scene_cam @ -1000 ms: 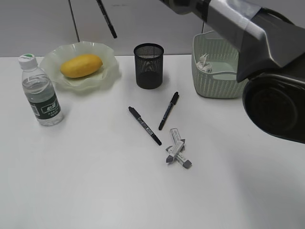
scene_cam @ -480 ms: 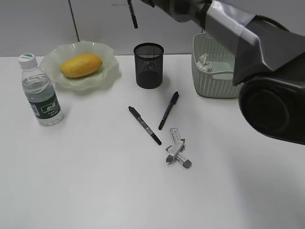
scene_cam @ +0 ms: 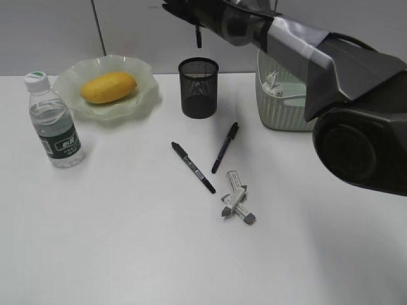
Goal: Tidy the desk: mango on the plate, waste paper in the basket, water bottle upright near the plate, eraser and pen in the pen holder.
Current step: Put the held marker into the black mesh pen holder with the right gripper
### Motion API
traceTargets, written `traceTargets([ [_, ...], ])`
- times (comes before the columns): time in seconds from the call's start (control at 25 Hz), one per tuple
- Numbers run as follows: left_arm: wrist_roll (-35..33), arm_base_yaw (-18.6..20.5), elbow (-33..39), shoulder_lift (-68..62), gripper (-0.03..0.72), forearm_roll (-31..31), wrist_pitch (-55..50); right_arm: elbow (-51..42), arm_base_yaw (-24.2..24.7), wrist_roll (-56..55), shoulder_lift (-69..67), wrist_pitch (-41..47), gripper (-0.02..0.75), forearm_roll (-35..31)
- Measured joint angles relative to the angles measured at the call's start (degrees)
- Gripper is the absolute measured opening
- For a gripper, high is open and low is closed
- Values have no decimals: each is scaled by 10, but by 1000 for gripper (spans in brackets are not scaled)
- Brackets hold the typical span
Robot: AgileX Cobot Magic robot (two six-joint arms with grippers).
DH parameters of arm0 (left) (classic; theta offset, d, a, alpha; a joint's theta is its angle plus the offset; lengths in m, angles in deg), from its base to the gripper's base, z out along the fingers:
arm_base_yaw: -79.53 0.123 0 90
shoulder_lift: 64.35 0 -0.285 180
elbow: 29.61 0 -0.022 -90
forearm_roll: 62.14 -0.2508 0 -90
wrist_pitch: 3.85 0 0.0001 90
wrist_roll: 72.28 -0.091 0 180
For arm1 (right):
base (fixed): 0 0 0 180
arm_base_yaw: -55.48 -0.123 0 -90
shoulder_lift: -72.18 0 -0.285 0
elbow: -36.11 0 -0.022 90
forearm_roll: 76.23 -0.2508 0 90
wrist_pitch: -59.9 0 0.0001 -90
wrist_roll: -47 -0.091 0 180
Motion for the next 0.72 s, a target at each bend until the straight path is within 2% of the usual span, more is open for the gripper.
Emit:
traceTargets([
  [0.72,0,0,0,0,482,0,0,-2,-5,-29,-40,31,123,13],
])
